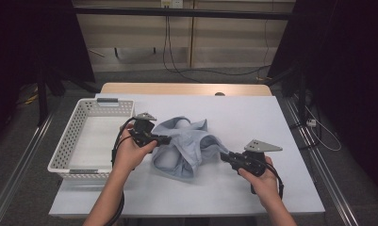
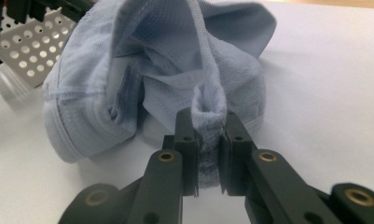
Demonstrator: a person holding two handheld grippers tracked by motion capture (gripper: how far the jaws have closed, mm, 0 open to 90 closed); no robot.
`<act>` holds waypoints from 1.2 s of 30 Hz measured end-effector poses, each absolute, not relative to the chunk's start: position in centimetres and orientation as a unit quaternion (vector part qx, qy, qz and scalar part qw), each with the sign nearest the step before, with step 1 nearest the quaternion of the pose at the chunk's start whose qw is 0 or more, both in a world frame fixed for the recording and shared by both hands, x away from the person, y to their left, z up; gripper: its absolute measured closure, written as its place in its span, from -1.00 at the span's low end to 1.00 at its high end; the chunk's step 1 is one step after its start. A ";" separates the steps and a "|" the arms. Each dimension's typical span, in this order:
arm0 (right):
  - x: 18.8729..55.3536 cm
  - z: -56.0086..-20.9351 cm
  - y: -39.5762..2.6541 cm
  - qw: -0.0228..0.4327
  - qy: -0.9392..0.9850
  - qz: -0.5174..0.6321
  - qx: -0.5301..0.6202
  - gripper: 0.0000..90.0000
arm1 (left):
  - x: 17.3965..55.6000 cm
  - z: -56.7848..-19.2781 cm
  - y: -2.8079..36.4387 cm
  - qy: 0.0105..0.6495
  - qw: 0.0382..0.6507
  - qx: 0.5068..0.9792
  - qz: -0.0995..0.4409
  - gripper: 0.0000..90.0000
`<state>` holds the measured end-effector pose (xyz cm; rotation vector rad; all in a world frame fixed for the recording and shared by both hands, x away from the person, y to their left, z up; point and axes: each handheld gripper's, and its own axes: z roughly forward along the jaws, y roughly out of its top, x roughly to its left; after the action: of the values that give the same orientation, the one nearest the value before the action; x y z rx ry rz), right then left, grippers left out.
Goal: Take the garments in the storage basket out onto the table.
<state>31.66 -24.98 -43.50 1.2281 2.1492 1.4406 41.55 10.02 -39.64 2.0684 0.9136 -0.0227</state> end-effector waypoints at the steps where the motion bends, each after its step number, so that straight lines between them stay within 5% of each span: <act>1: 31.7 -43.6 -24.7 0.137 0.747 0.496 0.421 0.79 | 41.7 -40.1 10.0 0.368 0.417 0.831 -0.004 0.94; 36: 31.9 -44.4 -22.6 0.127 0.768 0.485 0.399 0.79 | 41.7 -43.2 9.3 0.375 0.373 0.849 0.015 0.87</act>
<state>31.87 -22.60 -44.42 1.1622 2.2347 1.4114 41.71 9.28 -43.19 2.1753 0.9597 0.0391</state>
